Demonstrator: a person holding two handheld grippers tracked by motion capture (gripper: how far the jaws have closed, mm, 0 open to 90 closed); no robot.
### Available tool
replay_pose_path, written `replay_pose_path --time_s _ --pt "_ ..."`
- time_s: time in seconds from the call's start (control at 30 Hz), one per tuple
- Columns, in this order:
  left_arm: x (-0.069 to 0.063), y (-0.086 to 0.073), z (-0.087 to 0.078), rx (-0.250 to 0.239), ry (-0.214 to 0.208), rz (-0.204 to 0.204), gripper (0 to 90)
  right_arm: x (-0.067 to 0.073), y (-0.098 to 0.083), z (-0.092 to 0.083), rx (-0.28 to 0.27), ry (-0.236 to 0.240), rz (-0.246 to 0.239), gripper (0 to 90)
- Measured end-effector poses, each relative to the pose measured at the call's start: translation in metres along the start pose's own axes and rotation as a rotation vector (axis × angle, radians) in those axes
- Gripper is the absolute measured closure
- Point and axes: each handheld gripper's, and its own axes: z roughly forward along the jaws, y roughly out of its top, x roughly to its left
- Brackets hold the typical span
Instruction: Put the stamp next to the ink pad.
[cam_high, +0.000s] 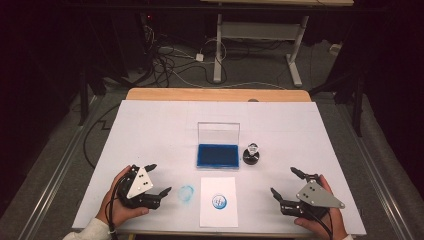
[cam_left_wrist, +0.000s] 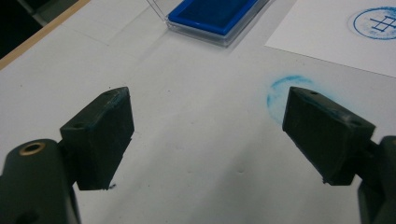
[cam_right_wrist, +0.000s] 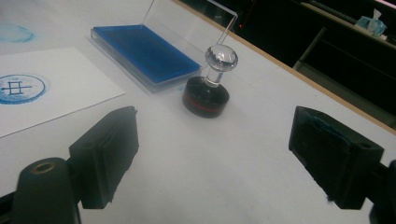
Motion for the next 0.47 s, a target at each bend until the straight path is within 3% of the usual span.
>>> replay_pose_path --time_s 0.47 --pt "0.0017 0.0008 0.0049 0.003 -0.006 -0.021 16.0 0.0009 0.0000 0.0035 0.004 0.006 0.008 16.0"
